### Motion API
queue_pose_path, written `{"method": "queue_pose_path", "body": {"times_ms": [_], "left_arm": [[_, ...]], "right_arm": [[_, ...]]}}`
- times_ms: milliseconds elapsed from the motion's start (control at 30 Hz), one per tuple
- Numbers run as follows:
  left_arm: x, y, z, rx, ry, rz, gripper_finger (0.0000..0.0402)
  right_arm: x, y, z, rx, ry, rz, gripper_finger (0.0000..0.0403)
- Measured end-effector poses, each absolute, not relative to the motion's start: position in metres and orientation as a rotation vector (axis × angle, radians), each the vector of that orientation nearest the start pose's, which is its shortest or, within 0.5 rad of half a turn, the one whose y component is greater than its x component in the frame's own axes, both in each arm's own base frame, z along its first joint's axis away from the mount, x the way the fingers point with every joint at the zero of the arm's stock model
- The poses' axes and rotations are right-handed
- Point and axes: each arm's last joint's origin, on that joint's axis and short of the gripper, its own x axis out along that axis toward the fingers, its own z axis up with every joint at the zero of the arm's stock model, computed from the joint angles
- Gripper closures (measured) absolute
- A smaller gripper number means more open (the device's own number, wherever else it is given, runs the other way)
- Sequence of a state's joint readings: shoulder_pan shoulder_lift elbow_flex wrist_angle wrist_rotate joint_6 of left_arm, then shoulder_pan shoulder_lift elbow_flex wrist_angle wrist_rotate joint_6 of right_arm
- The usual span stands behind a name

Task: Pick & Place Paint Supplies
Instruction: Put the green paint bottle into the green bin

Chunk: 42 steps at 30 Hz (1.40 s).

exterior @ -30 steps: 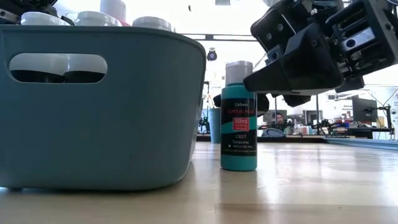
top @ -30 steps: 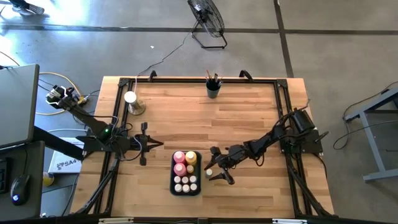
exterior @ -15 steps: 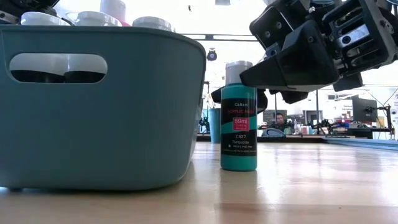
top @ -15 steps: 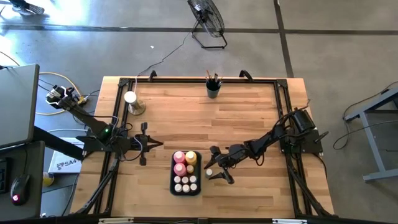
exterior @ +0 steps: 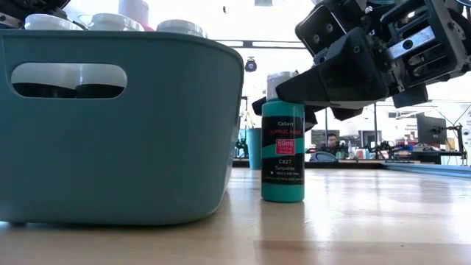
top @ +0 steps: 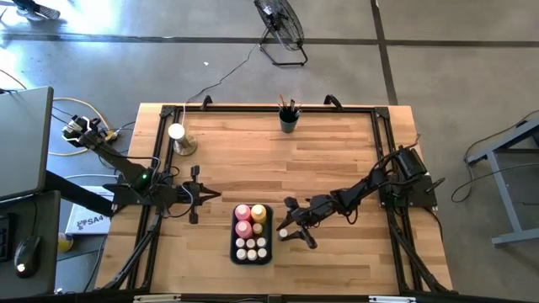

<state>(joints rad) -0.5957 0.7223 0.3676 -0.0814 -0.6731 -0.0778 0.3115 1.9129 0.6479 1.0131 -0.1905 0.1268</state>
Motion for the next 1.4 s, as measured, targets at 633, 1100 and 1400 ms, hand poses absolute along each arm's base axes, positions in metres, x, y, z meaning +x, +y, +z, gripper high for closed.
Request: {"method": "queue_pose_path", "body": {"times_ms": [633,1100,1400], "left_arm": [[0.137,-0.071,0.208,0.167,0.373,0.100,0.0402],[0.137,-0.071,0.208,0.168,0.373,0.099,0.0402],[0.136,-0.071,0.207,0.174,0.384,0.097,0.0402]], "right_arm": [[0.315,0.107,0.113,0.118,0.285,0.472,0.0264],[0.315,0.095,0.149,0.118,0.180,0.416,0.0262],[0.315,0.080,0.176,0.121,0.097,0.339,0.0262]]}}
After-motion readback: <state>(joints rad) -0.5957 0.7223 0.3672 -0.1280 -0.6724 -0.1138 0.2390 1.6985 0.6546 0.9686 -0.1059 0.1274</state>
